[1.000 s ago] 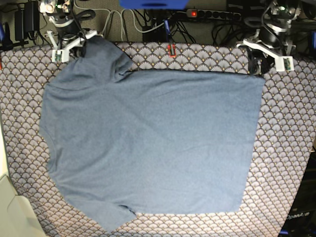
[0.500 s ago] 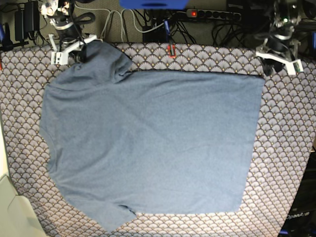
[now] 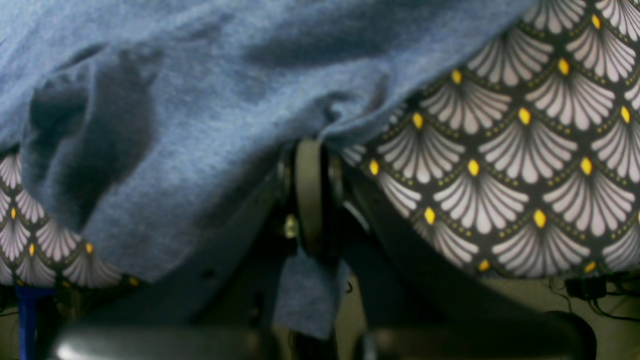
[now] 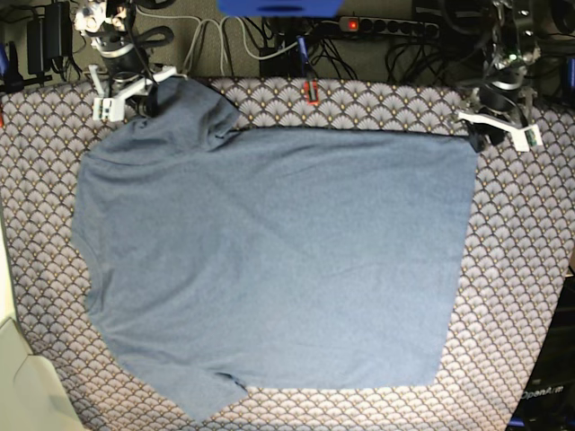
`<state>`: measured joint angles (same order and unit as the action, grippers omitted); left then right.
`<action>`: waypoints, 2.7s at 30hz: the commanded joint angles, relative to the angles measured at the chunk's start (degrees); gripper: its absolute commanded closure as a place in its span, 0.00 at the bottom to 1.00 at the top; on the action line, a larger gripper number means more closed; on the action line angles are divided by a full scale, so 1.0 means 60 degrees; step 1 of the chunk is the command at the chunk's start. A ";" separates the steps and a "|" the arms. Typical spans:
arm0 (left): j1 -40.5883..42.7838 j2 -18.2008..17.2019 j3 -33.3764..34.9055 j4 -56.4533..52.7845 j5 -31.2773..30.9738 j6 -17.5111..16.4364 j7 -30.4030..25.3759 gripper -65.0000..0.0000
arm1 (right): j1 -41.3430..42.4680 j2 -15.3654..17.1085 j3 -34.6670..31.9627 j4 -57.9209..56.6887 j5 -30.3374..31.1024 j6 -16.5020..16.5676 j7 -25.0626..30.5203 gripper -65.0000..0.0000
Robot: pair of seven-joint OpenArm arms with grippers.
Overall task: Fold the T-shirt properly
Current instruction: 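Lower both grippers to the shirt's shoulder corners and grasp them, then lift the shoulder edge with both grippers and fold it over the shirt body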
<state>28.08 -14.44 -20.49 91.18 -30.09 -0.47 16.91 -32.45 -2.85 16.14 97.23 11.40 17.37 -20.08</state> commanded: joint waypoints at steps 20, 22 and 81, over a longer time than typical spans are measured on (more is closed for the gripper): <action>-0.0701 0.0289 0.0331 -0.0888 -0.0019 -0.0544 -0.0217 0.65 | -0.0167 0.0322 -0.0046 -0.0462 -0.0281 0.0014 -0.0881 1.00; -0.0672 0.0304 0.0346 -0.0888 -0.0019 -0.0559 -0.0217 0.65 | -0.0167 0.0322 -0.0046 -0.0462 -0.0281 0.0014 -0.0881 1.00; -0.3837 0.0274 -0.1295 0.0108 0.0084 -0.0574 0.3490 0.99 | 0.3906 0.1816 0.0013 0.1297 -0.0295 0.1377 -0.2757 1.00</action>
<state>5.56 -12.21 -27.99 91.09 -29.43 -3.73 38.68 -9.61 7.38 16.01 104.01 9.17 25.67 -37.91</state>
